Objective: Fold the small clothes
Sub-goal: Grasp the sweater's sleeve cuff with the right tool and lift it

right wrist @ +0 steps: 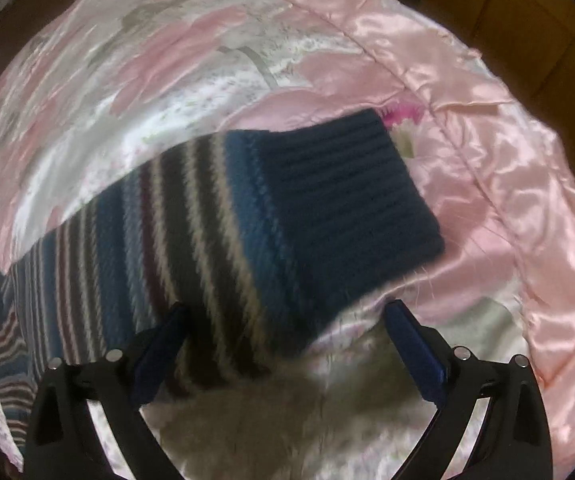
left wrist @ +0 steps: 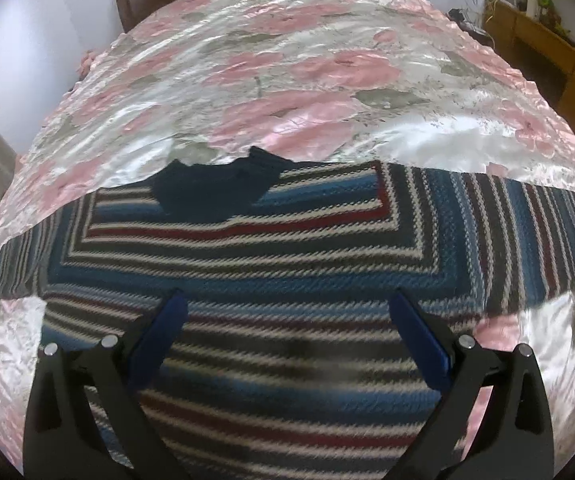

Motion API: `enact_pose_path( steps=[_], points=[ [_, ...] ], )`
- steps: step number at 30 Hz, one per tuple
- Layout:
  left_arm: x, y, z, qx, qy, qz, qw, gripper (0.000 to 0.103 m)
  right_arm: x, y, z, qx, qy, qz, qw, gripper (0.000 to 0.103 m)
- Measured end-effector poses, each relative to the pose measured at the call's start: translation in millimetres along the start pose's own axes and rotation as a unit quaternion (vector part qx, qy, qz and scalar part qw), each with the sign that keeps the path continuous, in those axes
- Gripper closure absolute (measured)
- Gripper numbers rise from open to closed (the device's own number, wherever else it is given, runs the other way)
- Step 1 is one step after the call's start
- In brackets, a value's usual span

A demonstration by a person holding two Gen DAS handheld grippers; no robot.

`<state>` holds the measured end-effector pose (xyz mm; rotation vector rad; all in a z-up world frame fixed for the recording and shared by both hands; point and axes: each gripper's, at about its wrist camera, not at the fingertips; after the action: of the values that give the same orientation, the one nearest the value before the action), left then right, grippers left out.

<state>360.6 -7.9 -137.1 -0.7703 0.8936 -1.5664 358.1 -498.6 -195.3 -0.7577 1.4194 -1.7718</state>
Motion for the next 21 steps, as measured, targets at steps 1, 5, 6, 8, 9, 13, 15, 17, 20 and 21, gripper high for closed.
enact_pose_path(
  steps=[1, 5, 6, 8, 9, 13, 15, 17, 20, 21],
  points=[
    [2, 4, 1, 0.0, 0.001, 0.001, 1.0, 0.003, 3, 3, 2, 0.001, 0.006, 0.006, 1.0, 0.004],
    [-2, 13, -2, -0.001, 0.007, 0.011, 0.9999, 0.003, 15, 6, 6, 0.013, 0.045, 0.024, 0.999, 0.017],
    [-6, 14, -3, -0.002, 0.007, 0.014, 0.9999, 0.003, 18, 2, 6, 0.022, 0.054, 0.02, 0.998, 0.035],
    [-18, 18, -4, -0.005, 0.003, 0.024, 0.9997, 0.003, 22, -2, 8, 0.025, 0.063, 0.036, 0.997, 0.072],
    [-24, 19, -4, -0.007, 0.0, 0.027, 0.9996, 0.003, 23, -5, 7, 0.025, 0.066, 0.056, 0.996, 0.088],
    [-57, 20, -3, -0.008, -0.022, 0.046, 0.9987, 0.003, -8, -39, -7, 0.083, 0.019, 0.03, 0.996, 0.089],
    [-75, 17, -3, -0.006, -0.031, 0.055, 0.998, 0.003, -30, -56, -16, 0.109, -0.009, 0.027, 0.994, 0.09],
    [-92, 16, -3, -0.006, -0.038, 0.064, 0.9972, 0.003, -62, -73, -27, 0.128, -0.048, 0.028, 0.99, 0.09],
    [-112, 14, -3, -0.01, -0.047, 0.073, 0.9962, 0.003, -125, -88, -53, 0.151, -0.129, -0.007, 0.98, 0.09],
    [-119, 14, -4, -0.01, -0.05, 0.076, 0.9958, 0.003, -147, -90, -64, 0.154, -0.155, -0.016, 0.976, 0.09]
  ],
)
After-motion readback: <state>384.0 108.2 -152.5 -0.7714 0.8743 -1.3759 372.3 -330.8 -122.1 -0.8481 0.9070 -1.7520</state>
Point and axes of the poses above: each gripper's, at about its wrist camera, not at the fingertips, and y roughly the way its jaws point, x to its right, z to its top, and after that the axes turned 7 degrees about -z, right-handed
